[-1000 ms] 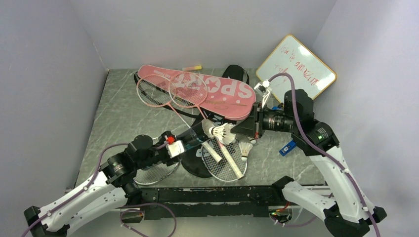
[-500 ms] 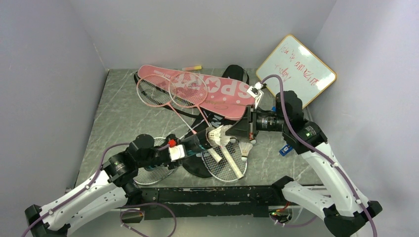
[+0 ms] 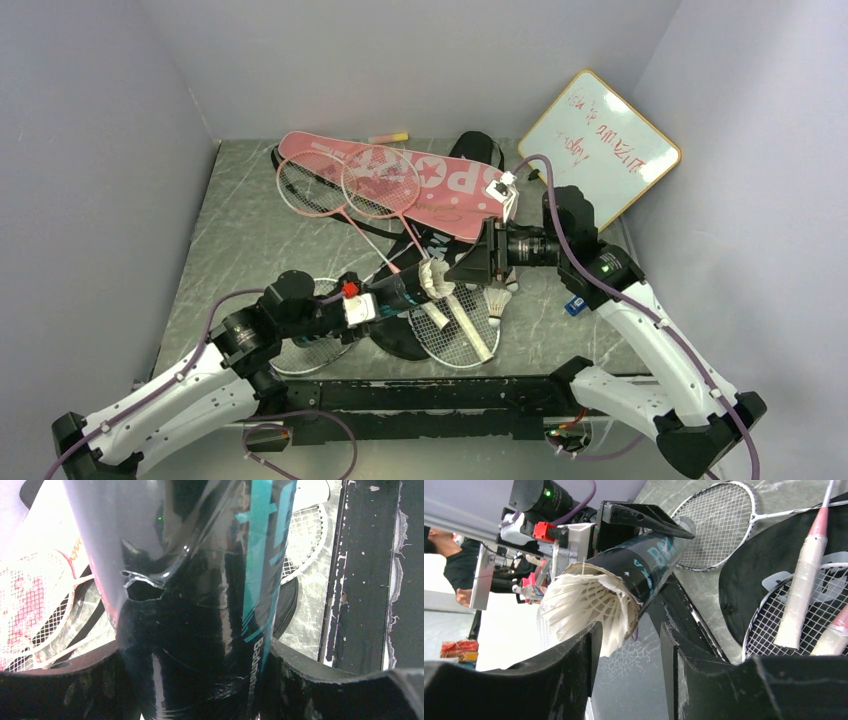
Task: Pack up the badminton gear
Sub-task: Place the shuttlecock at the shuttle tube.
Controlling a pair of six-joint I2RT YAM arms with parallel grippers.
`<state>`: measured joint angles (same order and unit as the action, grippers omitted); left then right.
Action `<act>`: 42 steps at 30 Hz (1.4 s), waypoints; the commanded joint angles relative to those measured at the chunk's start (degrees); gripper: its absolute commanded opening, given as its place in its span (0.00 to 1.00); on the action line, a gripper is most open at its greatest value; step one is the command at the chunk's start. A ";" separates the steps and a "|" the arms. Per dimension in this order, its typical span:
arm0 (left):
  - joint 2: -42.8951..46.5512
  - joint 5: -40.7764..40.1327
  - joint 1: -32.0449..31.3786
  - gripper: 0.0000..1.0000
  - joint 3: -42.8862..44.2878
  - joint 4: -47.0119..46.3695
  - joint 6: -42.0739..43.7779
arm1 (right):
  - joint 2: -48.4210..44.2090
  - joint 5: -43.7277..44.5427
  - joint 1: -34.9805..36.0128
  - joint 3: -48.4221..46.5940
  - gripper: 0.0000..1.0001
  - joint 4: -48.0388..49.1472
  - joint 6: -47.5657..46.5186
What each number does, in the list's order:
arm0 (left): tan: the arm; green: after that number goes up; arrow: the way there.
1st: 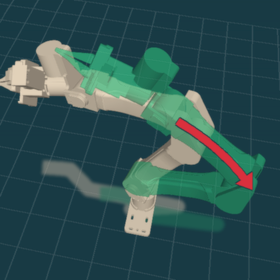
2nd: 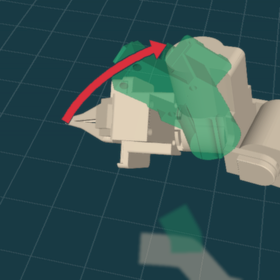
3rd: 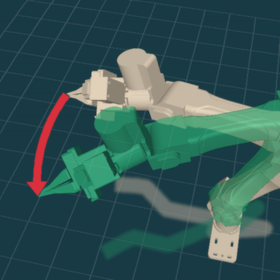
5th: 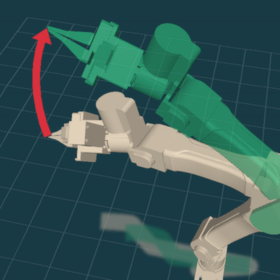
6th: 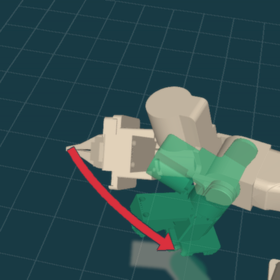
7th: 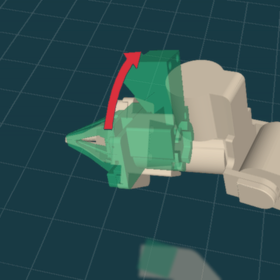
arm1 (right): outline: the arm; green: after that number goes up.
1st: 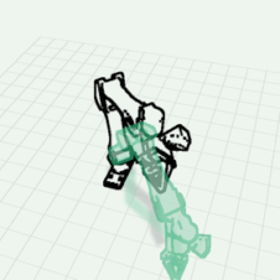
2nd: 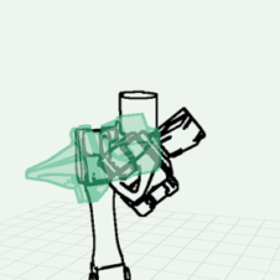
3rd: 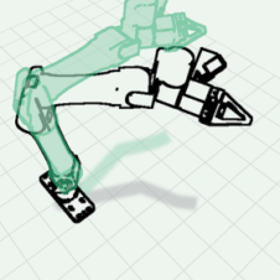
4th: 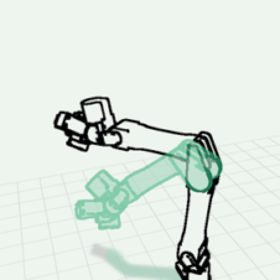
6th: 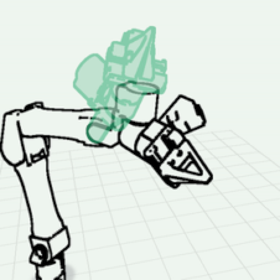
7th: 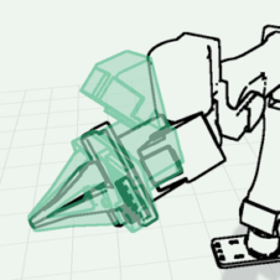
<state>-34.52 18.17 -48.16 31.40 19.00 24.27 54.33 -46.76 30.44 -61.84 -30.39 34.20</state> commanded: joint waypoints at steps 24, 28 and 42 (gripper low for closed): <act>-1.69 3.52 1.49 0.35 0.33 -4.59 0.08 | 6.06 13.38 18.11 6.16 0.55 13.78 5.02; -1.49 2.43 1.51 0.35 0.46 -4.38 -0.04 | 6.13 17.02 18.43 3.37 0.55 10.07 2.14; 0.65 -7.83 1.62 0.35 1.03 -2.20 -0.35 | -6.29 51.65 18.35 -3.76 0.74 -5.11 -0.23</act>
<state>-35.05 14.70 -46.83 31.11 19.42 24.49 49.60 -9.34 48.58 -62.67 -29.89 34.85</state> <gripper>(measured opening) 0.692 0.743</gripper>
